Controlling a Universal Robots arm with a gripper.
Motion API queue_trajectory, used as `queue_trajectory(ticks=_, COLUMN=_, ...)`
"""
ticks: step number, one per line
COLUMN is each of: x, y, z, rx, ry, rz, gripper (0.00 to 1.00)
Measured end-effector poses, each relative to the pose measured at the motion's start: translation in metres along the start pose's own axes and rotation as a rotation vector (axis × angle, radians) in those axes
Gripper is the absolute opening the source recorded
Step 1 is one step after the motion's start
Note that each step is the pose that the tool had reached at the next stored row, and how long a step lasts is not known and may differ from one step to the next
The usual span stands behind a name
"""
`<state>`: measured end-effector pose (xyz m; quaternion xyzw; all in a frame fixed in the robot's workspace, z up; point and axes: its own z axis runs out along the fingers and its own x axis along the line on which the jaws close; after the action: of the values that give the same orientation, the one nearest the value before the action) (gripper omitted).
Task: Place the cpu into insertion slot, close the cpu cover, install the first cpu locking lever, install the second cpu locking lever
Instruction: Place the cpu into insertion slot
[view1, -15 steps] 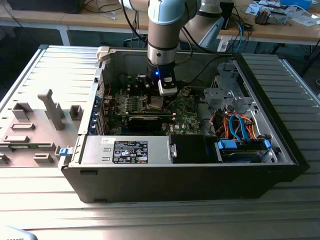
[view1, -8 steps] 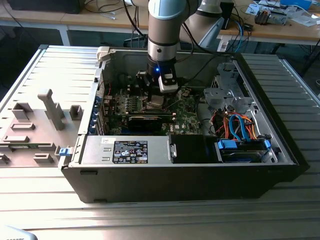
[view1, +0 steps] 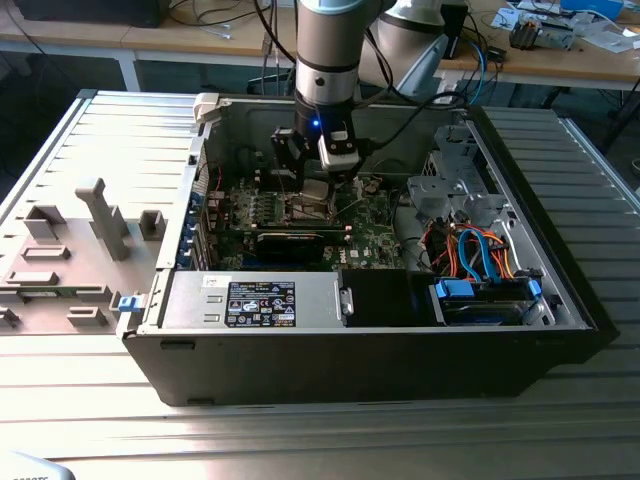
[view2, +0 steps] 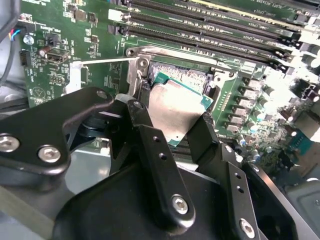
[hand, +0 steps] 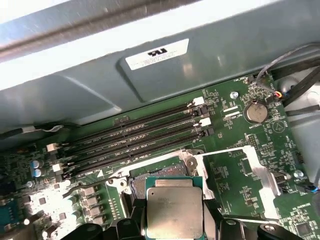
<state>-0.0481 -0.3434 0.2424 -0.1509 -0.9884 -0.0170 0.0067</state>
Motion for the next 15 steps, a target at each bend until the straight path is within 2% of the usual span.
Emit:
queue_trajectory(ticks=9, x=0.0, y=0.0001, z=-0.0013, rx=0.0, ry=0.0, rz=0.0, gripper=0.54)
queue_trajectory(ticks=15, x=0.0, y=0.0, z=-0.0013, rx=0.0008, ry=-0.0007, rz=0.013, gripper=0.54)
